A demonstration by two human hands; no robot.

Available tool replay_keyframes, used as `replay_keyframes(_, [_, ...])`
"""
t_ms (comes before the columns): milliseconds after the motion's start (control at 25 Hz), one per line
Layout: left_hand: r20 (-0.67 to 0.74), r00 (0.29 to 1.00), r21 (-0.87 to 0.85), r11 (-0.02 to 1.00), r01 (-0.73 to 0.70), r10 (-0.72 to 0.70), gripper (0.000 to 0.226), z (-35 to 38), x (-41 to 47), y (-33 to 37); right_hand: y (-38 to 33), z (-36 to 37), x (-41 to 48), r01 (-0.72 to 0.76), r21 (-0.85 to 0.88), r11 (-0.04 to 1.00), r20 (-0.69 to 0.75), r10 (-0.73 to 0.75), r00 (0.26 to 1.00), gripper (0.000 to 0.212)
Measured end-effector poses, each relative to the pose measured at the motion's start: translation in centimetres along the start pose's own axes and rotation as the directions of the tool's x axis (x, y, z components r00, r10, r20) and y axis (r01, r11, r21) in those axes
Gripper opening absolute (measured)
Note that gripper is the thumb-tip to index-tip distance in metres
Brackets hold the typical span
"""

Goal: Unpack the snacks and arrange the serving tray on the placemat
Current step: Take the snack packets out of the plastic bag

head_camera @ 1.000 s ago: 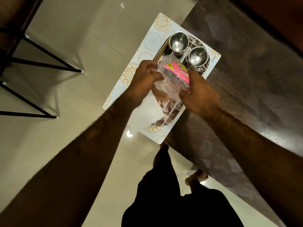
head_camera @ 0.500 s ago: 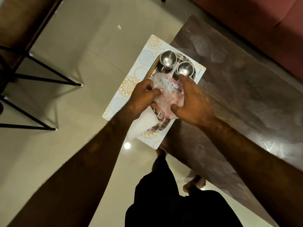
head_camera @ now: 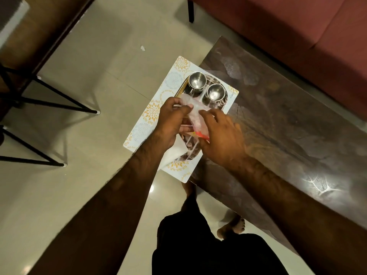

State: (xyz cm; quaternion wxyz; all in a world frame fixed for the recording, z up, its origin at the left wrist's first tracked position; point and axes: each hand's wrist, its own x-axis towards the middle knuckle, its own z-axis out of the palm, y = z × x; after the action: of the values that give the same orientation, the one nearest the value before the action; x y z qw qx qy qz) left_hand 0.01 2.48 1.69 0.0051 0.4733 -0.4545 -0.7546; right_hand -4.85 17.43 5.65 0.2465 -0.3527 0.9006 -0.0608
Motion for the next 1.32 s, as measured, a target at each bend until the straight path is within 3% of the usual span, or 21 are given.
replay_keyframes(160, [0.013,1.000,-0.131,0.991,-0.011,0.013,0.014,-0.3,-0.8,0.5,0.1,-1.1,0.0,0.004,0.143,0.990,-0.062,0.005,0.998,0.049])
replay_keyframes(280, [-0.025,0.999,-0.065,0.997,-0.039,0.037,0.028,-0.7,-1.5,0.9,0.0,-2.2,0.3,-0.014,0.196,0.981,-0.114,0.037,0.993,0.040])
replay_keyframes(440, [0.127,0.992,-0.016,1.000,0.000,0.002,0.046,-0.6,-3.1,1.6,-0.9,-3.6,0.3,-0.017,0.301,0.954,-0.186,0.076,0.980,0.033])
replay_keyframes(560, [0.186,0.982,0.104,0.993,-0.056,0.036,0.062,-0.3,-3.7,1.8,-1.4,-4.1,0.5,-0.071,0.398,0.915,-0.164,0.147,0.976,0.027])
replay_keyframes(640, [0.136,0.987,0.221,0.969,-0.114,0.085,0.054,-0.1,-3.8,2.1,-1.5,-4.4,0.8,-0.095,0.457,0.884,-0.135,0.175,0.975,0.024])
replay_keyframes(800, [0.058,0.986,0.219,0.962,-0.164,0.155,0.042,-0.8,-3.4,3.0,-0.5,-5.2,1.4,-0.124,0.487,0.864,-0.134,0.214,0.968,0.028])
replay_keyframes(920, [-0.019,0.966,0.317,0.918,-0.237,0.256,0.041,-1.3,-3.4,3.4,0.3,-5.8,1.7,-0.121,0.464,0.878,-0.187,0.231,0.955,0.031])
replay_keyframes(1000, [-0.015,0.925,0.475,0.817,-0.328,0.380,0.045,-1.5,-3.7,3.7,0.5,-6.1,1.8,-0.100,0.462,0.881,-0.214,0.220,0.952,0.027])
replay_keyframes(1120, [0.122,0.828,0.742,0.503,-0.442,0.547,0.037,-1.7,-4.5,4.3,0.6,-6.5,2.1,-0.079,0.454,0.888,-0.235,0.205,0.950,0.021])
replay_keyframes(1240, [0.422,0.737,0.764,0.231,-0.603,0.528,0.027,-2.3,-5.2,4.7,1.2,-7.0,2.6,-0.085,0.436,0.896,-0.241,0.207,0.948,0.017])
replay_keyframes(1320, [0.499,0.731,0.804,0.066,-0.591,0.465,0.027,-2.6,-5.2,4.4,1.5,-7.3,2.8,-0.097,0.423,0.901,-0.219,0.206,0.954,0.019])
